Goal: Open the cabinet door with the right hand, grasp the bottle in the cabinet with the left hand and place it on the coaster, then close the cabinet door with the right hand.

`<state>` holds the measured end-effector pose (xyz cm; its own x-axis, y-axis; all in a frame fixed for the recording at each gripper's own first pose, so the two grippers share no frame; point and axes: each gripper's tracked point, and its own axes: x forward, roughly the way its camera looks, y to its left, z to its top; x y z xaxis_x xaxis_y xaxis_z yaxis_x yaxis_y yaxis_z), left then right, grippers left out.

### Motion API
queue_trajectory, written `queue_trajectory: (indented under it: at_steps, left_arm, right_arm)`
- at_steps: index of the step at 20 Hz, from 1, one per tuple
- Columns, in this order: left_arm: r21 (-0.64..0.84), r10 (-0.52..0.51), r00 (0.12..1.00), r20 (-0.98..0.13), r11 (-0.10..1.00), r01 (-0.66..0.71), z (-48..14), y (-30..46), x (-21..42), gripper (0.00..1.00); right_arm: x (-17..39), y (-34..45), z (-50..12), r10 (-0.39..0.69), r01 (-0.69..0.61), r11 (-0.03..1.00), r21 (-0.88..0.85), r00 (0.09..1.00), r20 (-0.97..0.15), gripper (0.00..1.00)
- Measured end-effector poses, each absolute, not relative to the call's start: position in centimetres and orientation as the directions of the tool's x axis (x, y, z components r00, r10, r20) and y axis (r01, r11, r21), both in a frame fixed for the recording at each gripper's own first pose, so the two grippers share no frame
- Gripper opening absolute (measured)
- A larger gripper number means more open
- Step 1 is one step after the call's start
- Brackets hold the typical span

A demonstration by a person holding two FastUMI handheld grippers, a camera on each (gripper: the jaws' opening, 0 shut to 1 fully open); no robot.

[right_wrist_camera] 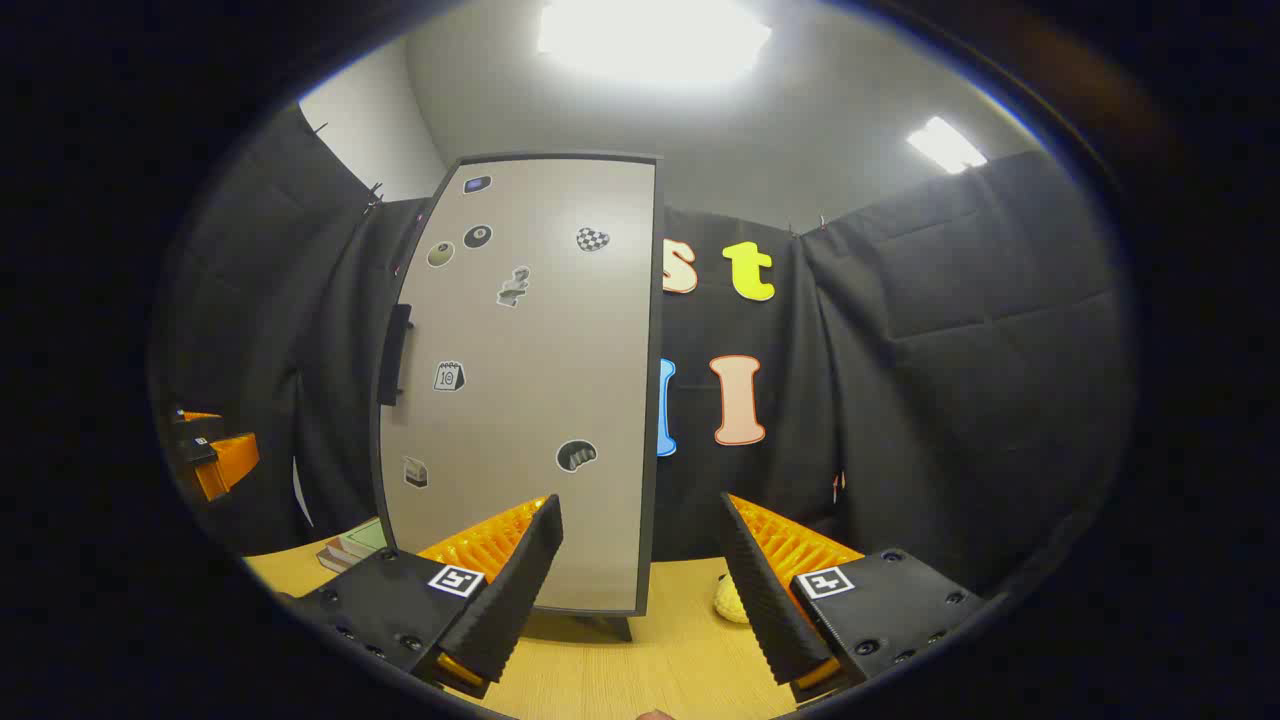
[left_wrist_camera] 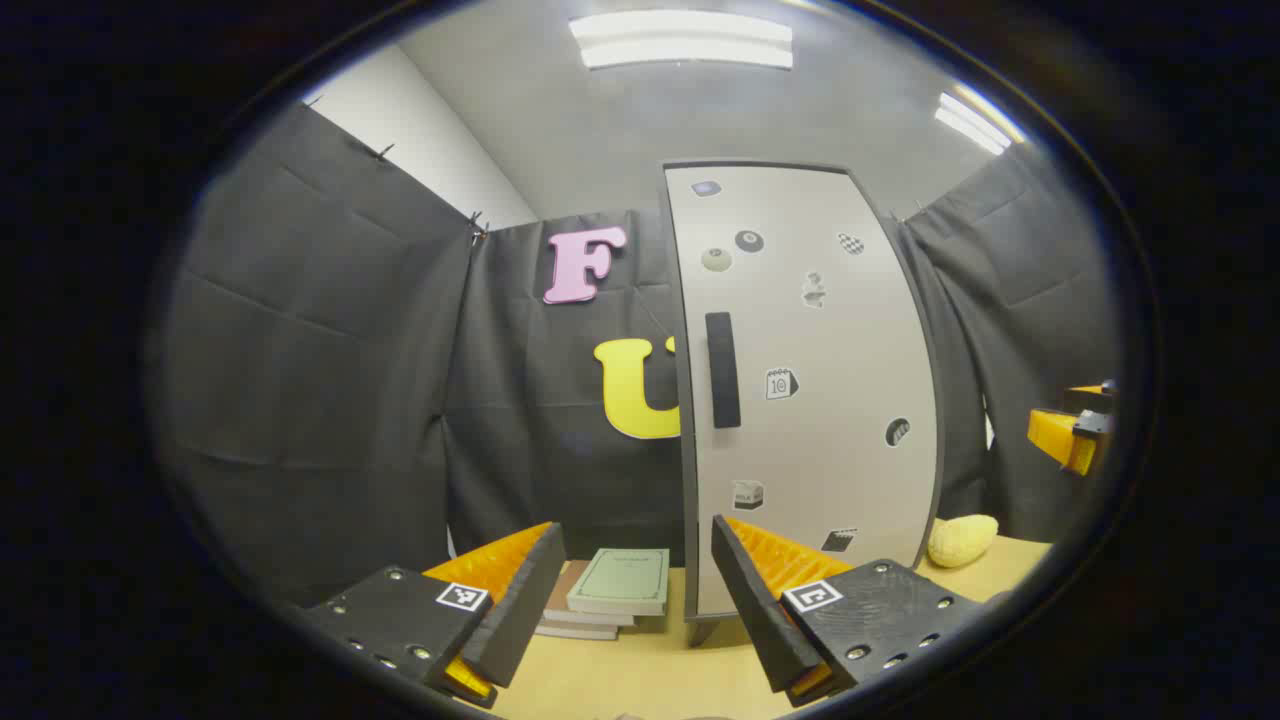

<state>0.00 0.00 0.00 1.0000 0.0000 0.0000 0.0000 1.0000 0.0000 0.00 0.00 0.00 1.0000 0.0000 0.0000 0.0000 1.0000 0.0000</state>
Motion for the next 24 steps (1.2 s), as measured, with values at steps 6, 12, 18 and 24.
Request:
queue_trajectory:
  at_steps: [6,12,18,24]
  left_arm:
    - [-0.004,0.008,1.000,-0.001,1.000,-0.008,-0.1,0.6,-0.3,0.91]
    - [0.000,0.027,1.000,-0.005,1.000,-0.027,-0.2,1.8,-0.4,0.91]
    - [0.009,0.069,0.998,0.000,0.998,-0.069,-0.2,4.3,-0.6,0.91]
    - [0.031,0.153,0.988,-0.016,0.988,-0.152,-1.2,9.1,-1.5,0.91]
  right_arm:
    - [0.0,1.0,0.2,0.017,-0.017,1.000,-0.009,1.000,-0.001,0.98]
    - [0.3,2.4,0.4,0.043,-0.043,0.999,-0.002,0.999,-0.012,0.97]
    - [2.3,5.3,2.3,0.096,-0.096,0.995,0.009,0.995,-0.008,0.98]
    - [5.8,10.1,7.0,0.185,-0.186,0.983,0.017,0.983,0.018,0.98]
